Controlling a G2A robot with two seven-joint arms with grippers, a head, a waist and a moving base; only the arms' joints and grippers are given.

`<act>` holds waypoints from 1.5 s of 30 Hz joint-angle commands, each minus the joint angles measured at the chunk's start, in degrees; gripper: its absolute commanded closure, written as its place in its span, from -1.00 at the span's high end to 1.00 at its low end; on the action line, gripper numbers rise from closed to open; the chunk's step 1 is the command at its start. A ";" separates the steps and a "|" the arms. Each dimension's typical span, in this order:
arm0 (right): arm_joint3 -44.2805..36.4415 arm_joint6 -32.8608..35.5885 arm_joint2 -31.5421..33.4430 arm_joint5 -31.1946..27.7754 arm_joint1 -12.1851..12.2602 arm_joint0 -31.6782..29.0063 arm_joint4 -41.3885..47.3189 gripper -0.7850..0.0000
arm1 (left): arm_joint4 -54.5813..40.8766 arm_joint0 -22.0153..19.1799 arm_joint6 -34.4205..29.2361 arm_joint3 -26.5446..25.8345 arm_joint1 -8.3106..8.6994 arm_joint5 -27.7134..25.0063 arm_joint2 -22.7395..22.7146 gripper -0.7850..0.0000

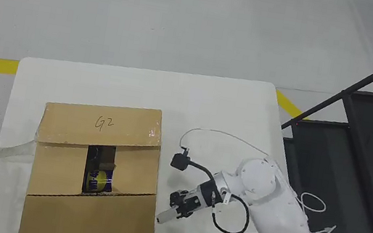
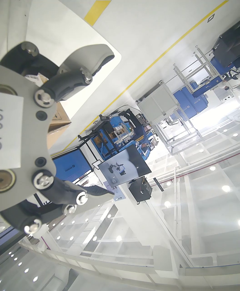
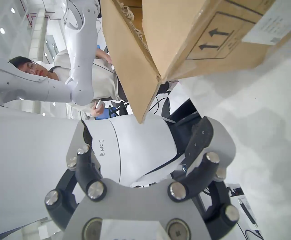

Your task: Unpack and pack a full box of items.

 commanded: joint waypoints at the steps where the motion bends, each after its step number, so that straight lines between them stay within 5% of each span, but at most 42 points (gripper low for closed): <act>1: 1.27 -0.43 -2.49 -0.72 -0.29 1.35 1.02 0.95 | 0.00 0.00 0.00 0.00 0.00 0.01 0.00 1.00; 11: 4.79 -0.91 -10.37 -2.83 -1.01 5.47 3.60 0.50 | 0.00 0.00 0.00 0.00 0.00 0.01 0.00 1.00; 15: 5.44 -2.63 -11.61 -3.63 -1.06 6.28 4.08 0.04 | 0.00 0.00 0.00 0.00 0.00 0.01 0.00 1.00; 23: 7.08 -6.16 -13.86 -5.50 -1.25 7.75 5.27 -0.55 | 0.00 0.00 0.00 0.00 0.00 0.01 0.00 1.00; 40: 6.90 -7.89 -12.37 -10.59 -0.05 7.37 10.21 -0.08 | 0.00 0.00 0.00 0.00 0.00 0.01 0.00 1.00; 45: 6.34 -8.72 -11.05 -12.63 0.45 6.54 12.39 0.44 | 0.00 0.00 0.00 0.00 0.00 0.01 0.00 1.00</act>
